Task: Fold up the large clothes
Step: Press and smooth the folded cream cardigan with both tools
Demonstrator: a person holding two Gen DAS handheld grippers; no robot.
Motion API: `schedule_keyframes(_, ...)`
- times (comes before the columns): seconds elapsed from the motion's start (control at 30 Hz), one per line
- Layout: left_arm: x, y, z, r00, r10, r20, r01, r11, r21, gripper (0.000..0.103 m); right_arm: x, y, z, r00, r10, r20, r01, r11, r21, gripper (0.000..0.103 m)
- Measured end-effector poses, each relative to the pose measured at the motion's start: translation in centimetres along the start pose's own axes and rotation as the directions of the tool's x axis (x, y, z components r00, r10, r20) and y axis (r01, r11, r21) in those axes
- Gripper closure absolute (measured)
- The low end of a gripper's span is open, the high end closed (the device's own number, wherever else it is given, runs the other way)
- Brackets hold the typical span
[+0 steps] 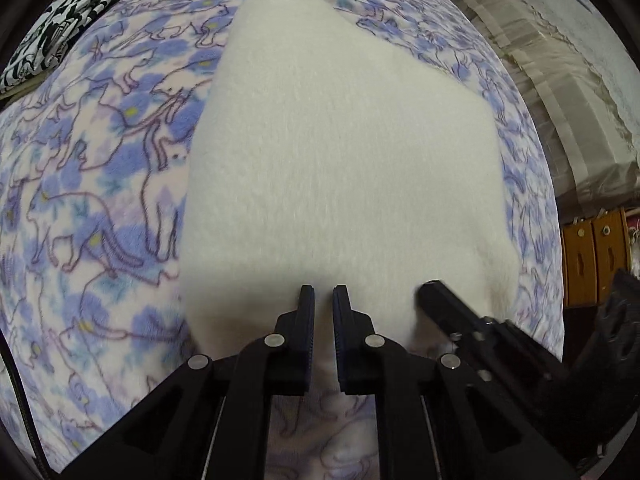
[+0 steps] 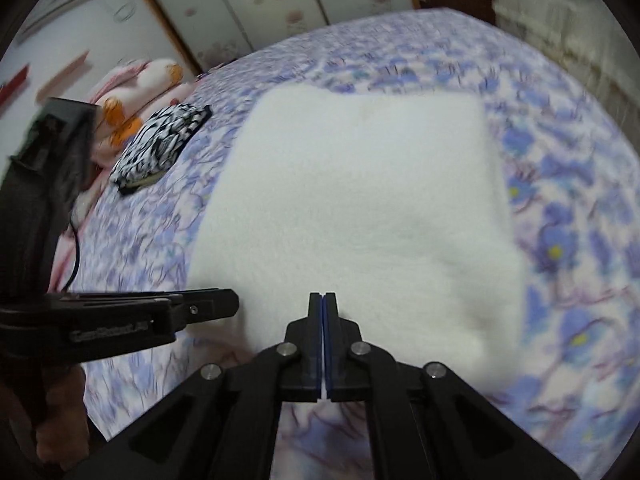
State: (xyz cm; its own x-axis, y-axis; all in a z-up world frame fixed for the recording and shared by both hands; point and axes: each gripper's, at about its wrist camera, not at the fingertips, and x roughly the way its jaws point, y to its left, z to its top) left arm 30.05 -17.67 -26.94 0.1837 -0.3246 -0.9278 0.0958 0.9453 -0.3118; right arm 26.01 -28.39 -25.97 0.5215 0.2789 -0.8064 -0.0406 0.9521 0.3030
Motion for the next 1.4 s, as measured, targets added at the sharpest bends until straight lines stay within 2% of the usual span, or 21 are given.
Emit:
schedule_keyframes(0.13, 2.0, 0.3, 2.5, 1.000, -0.021, 0.009, 0.021, 1.000, 0.006, 0.096, 2.7, -0.3, 1.1, 1.000, 0.016, 0.019, -0.017, 0.999, 0.027, 0.103)
schedule_keyframes(0.3, 2.9, 0.9, 4.6, 0.994, -0.111, -0.010, 0.110, 0.993, -0.035, 0.096, 4.4, -1.4, 4.0, 0.996, 0.054, 0.069, -0.058, 0.997, 0.053, 0.103)
schedule_keyframes(0.43, 2.3, 1.0, 5.7, 0.986, -0.166, 0.020, 0.167, 0.984, -0.065, 0.096, 5.6, -2.3, 7.1, 0.994, 0.077, 0.078, -0.084, 0.992, 0.091, 0.103)
schedule_keyframes(0.67, 2.9, 0.2, 9.0, 0.983, -0.152, 0.107, 0.156, 0.987, -0.027, 0.096, 7.8, -2.5, 10.1, 0.995, 0.057, 0.084, -0.064, 0.995, 0.081, 0.103)
schedule_keyframes(0.8, 4.1, 1.3, 11.8, 0.970, -0.191, 0.149, 0.201, 0.978, -0.053, 0.097, 8.7, -2.9, 11.2, 0.994, 0.052, 0.091, -0.061, 0.993, 0.098, 0.103)
schedule_keyframes(0.97, 5.2, 1.8, 15.4, 0.959, -0.181, 0.219, 0.197, 0.979, -0.051, 0.101, 10.0, -3.5, 13.1, 0.993, 0.052, 0.104, -0.063, 0.992, 0.106, 0.103)
schedule_keyframes(1.03, 5.9, 1.8, 16.7, 0.955, -0.162, 0.248, 0.178, 0.983, -0.043, 0.102, 10.4, -3.9, 13.9, 0.992, 0.053, 0.110, -0.066, 0.992, 0.112, 0.103)
schedule_keyframes(1.13, 6.8, 1.7, 18.4, 0.961, -0.111, 0.253, 0.122, 0.992, -0.030, 0.102, 11.2, -5.0, 15.4, 0.992, 0.031, 0.125, -0.050, 0.988, 0.145, 0.103)
schedule_keyframes(1.2, 7.2, 1.8, 19.5, 0.960, -0.101, 0.262, 0.111, 0.994, -0.024, 0.102, 11.4, -6.3, 16.5, 0.990, -0.018, 0.140, -0.009, 0.981, 0.192, 0.103)
schedule_keyframes(1.3, 8.1, 2.7, 20.3, 0.956, -0.134, 0.263, 0.149, 0.988, -0.042, 0.102, 11.4, -8.5, 17.4, 0.988, -0.018, 0.155, -0.023, 0.966, 0.258, 0.103)
schedule_keyframes(1.4, 9.0, 3.4, 19.8, 0.945, -0.164, 0.284, 0.181, 0.983, -0.034, 0.102, 11.3, -9.9, 17.1, 0.986, 0.015, 0.163, -0.061, 0.959, 0.278, 0.103)
